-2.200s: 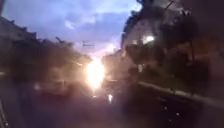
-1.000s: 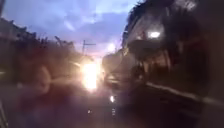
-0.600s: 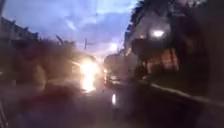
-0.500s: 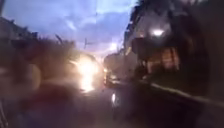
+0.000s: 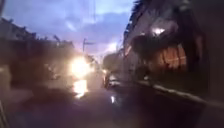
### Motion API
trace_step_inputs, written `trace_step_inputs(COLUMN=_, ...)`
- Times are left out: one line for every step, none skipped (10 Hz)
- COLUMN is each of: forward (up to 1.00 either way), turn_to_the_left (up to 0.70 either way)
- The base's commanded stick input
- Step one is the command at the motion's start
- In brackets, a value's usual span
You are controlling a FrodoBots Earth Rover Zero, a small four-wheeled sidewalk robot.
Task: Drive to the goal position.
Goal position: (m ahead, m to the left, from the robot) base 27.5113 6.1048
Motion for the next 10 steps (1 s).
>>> trace_step_inputs(forward=0.7, turn_to_the_left=0.0)
trace_step_inputs(forward=0.7, turn_to_the_left=0.0)
trace_step_inputs(forward=0.7, turn_to_the_left=0.0)
trace_step_inputs(forward=0.7, turn_to_the_left=0.0)
trace_step_inputs(forward=0.7, turn_to_the_left=0.0)
trace_step_inputs(forward=0.7, turn_to_the_left=0.0)
trace_step_inputs(forward=0.7, turn_to_the_left=0.0)
trace_step_inputs(forward=0.7, turn_to_the_left=0.0)
trace_step_inputs(forward=0.7, turn_to_the_left=0.0)
trace_step_inputs(forward=0.7, turn_to_the_left=-0.05)
